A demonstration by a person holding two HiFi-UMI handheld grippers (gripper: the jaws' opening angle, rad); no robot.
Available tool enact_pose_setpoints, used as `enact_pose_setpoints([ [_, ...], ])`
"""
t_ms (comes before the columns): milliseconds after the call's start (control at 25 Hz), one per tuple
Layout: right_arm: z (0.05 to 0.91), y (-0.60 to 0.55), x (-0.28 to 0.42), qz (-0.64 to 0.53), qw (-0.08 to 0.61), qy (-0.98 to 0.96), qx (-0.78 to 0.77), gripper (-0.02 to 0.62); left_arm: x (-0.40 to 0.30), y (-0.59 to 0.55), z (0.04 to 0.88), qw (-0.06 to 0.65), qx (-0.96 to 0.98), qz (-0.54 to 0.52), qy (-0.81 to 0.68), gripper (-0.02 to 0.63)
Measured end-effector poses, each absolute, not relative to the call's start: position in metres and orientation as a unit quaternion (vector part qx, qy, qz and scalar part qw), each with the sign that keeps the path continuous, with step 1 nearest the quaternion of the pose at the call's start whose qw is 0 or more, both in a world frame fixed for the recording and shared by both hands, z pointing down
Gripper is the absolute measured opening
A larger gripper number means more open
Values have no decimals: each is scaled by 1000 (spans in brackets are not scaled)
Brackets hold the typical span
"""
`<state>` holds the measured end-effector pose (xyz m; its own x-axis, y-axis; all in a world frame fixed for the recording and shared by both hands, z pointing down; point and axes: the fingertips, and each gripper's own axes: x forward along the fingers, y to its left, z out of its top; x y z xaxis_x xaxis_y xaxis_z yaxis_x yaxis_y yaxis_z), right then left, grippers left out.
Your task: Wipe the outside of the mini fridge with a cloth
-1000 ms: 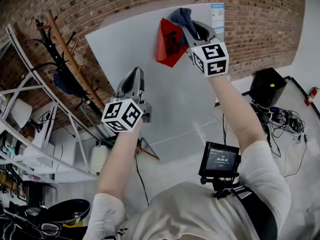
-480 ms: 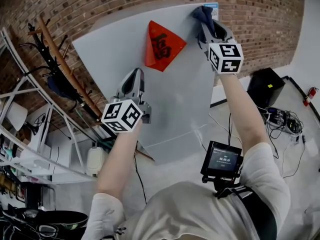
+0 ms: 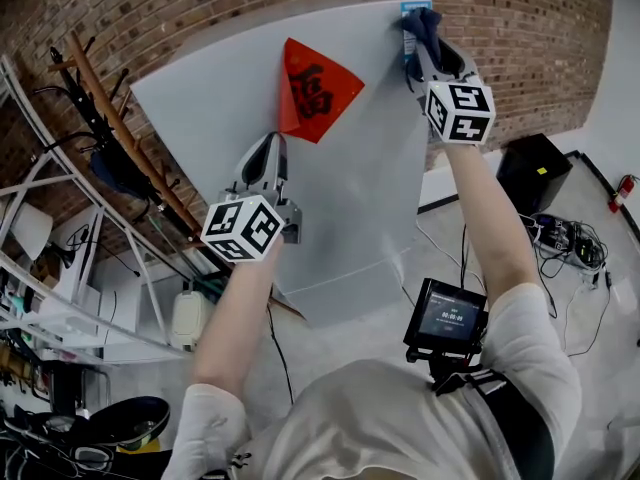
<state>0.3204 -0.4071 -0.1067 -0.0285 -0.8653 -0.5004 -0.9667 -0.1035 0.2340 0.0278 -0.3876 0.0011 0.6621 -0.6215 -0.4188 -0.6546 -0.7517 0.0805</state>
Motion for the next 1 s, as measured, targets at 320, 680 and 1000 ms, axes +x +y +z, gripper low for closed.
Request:
enact_pose_setpoints([
  [320,-113,-376,257,287,114,683,-662,86,-8,-379,5,35,-907,218,358,3],
  [680,-88,-362,77,299,96,760,-569,86,-90,-363,17,30,-900,211,380,3],
  [1000,-58,-364,-61,302,86,808,-499,86,-175,-354,33,25,-882,205,425,3],
])
